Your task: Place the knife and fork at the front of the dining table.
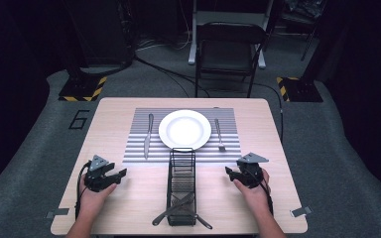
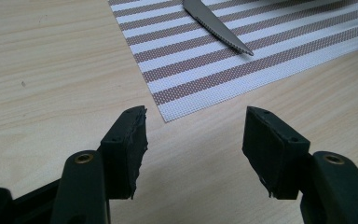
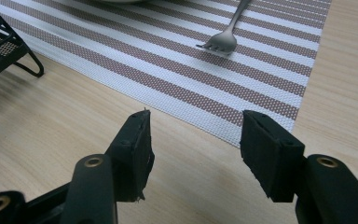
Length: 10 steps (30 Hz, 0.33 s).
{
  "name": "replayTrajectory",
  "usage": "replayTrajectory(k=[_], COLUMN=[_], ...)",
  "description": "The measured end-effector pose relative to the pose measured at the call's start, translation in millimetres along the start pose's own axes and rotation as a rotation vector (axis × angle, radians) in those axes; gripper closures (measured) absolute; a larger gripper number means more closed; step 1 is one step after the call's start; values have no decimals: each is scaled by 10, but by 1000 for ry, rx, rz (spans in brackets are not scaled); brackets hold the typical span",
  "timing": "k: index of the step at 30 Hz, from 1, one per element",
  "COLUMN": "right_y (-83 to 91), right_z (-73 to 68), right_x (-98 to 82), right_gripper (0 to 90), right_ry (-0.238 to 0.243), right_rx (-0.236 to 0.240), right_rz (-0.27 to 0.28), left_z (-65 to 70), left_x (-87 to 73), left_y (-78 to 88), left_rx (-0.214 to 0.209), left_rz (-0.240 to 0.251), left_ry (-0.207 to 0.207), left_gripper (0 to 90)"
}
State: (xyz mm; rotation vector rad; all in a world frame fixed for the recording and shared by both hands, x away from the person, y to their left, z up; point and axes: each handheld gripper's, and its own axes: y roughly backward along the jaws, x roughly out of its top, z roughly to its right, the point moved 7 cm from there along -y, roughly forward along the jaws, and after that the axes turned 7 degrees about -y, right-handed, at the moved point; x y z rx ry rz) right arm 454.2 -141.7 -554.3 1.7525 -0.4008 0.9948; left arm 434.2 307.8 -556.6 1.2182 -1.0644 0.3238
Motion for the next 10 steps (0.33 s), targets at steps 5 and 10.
replayTrajectory(k=[5,10], right_y=[6,31], right_z=[-5,32], right_x=[-5,-37], right_gripper=[414,397], right_ry=[-1,4], right_rx=[0,-22], right_rz=[-2,-9], left_z=[-30,-75], left_x=[-19,-42], left_y=[-40,-62], left_rx=[12,33], left_rz=[-19,-50], left_ry=[-4,-4], left_gripper=[390,391])
